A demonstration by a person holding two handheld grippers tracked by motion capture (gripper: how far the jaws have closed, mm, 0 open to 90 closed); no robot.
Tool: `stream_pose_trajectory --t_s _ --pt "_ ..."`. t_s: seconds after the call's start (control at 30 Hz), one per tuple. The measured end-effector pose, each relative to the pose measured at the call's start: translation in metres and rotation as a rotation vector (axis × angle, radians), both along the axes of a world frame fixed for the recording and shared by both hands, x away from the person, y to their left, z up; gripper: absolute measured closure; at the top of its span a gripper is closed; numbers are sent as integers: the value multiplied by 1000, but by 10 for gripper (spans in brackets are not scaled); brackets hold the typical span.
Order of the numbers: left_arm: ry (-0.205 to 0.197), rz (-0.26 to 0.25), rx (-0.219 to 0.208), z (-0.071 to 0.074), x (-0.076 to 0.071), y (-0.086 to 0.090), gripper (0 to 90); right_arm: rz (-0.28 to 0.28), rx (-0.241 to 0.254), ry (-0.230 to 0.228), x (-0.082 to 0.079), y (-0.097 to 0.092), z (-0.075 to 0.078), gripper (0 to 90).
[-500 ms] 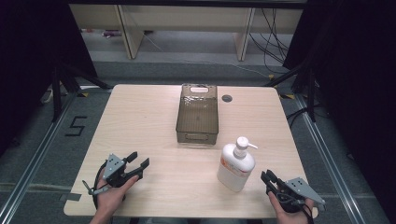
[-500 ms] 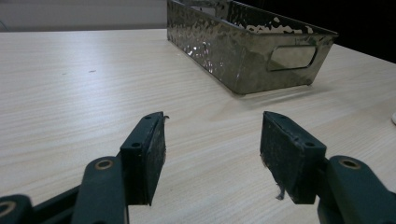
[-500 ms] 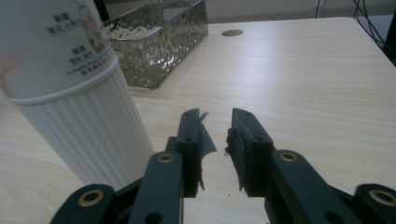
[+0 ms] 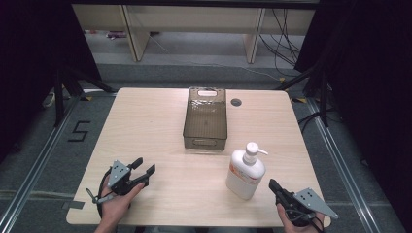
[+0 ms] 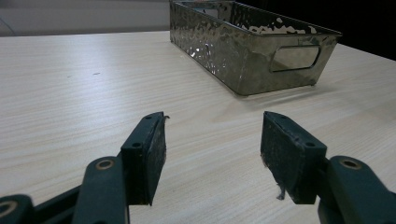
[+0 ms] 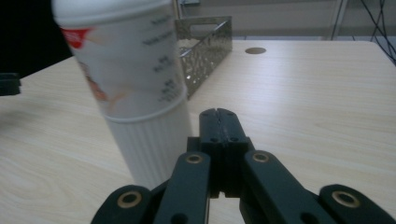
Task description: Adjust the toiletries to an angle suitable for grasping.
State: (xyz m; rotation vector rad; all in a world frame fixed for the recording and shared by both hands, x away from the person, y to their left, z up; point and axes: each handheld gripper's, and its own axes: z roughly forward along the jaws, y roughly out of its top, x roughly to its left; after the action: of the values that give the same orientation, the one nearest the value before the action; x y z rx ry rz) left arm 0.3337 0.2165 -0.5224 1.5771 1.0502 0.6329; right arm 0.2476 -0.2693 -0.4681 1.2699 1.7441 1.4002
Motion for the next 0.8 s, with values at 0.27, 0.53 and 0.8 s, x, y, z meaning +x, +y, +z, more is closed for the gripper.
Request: stream_pose_trajectory --t_s 0.27,0.53,0.8 --pt "-8 -5 -3 -1 1 -1 403 64 5 -22 -7 13 15 900" --pt "3 -3 6 0 1 0 404 98 11 -11 -16 26 22 900" --pt "3 -7 8 0 1 -1 404 142 2 -12 -16 41 27 900"
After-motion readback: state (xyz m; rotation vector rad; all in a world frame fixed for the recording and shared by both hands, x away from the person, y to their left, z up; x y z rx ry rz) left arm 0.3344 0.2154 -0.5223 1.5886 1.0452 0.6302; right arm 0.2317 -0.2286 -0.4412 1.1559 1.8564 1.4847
